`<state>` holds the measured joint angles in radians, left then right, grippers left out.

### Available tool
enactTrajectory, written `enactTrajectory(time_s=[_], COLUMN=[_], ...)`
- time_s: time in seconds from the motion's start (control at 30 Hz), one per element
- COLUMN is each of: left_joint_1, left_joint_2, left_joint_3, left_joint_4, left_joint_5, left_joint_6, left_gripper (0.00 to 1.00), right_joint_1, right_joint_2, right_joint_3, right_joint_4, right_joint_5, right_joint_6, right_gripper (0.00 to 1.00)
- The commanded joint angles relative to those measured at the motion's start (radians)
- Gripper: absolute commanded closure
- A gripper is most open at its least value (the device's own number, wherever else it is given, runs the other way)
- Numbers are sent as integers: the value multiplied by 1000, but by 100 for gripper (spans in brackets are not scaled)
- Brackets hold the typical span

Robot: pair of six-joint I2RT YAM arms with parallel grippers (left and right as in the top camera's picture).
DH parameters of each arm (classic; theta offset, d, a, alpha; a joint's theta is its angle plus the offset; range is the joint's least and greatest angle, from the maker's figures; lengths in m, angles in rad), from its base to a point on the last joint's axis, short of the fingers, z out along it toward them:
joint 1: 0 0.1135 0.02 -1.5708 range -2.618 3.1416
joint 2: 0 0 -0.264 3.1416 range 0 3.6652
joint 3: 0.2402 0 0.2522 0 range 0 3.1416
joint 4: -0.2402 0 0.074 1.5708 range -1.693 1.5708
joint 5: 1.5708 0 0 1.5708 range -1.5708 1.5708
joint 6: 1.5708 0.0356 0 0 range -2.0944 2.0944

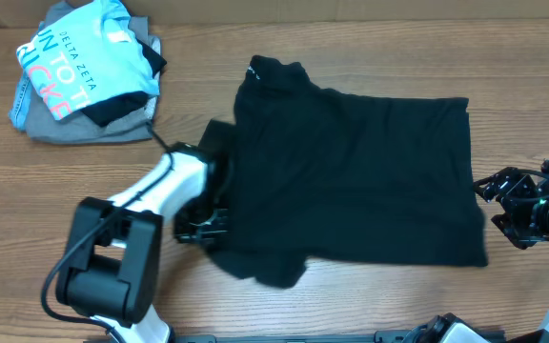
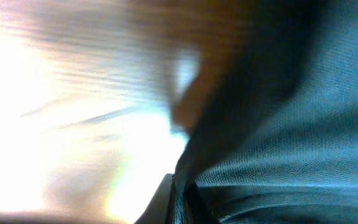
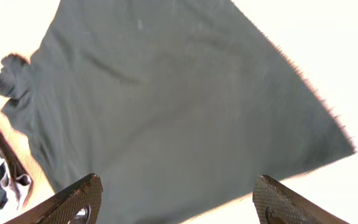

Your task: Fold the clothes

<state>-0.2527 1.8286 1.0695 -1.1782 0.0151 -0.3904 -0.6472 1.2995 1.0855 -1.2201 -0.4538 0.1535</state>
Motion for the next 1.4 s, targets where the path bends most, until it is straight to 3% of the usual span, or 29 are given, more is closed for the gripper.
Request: enactTrajectory(time_s=[0.0, 0.13, 0.27, 0.37, 0.5, 0.97, 1.03, 1.13, 1.23, 1.3, 1.37], left_joint_1=[126, 249, 303, 307, 303, 272, 272, 272, 272, 272, 272], left_joint_2=[7, 7, 7, 7, 7, 7, 7, 7, 7, 7, 7], left_joint_3=[120, 227, 274, 275, 275, 277, 277, 278, 286, 292, 298], left_joint_4=[-78, -104, -106, -126, -146, -103, -97, -89, -90, -90, -90], left_joint_5=[-222, -193, -66, -58, -2, 297, 327, 349, 352, 352, 352], left_joint_6=[-5, 81, 172, 182, 216, 382, 393, 393, 395, 395, 395], left_gripper=[96, 94, 62, 50, 50, 51, 51, 51, 51, 51, 52], right_joint_1=[2, 2, 2, 2, 5, 142, 186, 248, 270, 261, 234], right_joint_2=[4, 26, 55, 79, 119, 258, 272, 280, 280, 280, 280], right_joint_3=[4, -64, -143, -188, -227, -352, -352, -352, -351, -351, -339], right_joint_4=[3, 48, 122, 169, 216, 525, 541, 554, 546, 542, 538], right_joint_5=[19, 35, 34, 33, -10, -30, -24, 47, 191, 243, 254], right_joint_6=[7, 30, 30, 30, 29, 79, 79, 103, 192, 239, 252], right_gripper=[18, 18, 18, 18, 25, 31, 39, 59, 86, 95, 96])
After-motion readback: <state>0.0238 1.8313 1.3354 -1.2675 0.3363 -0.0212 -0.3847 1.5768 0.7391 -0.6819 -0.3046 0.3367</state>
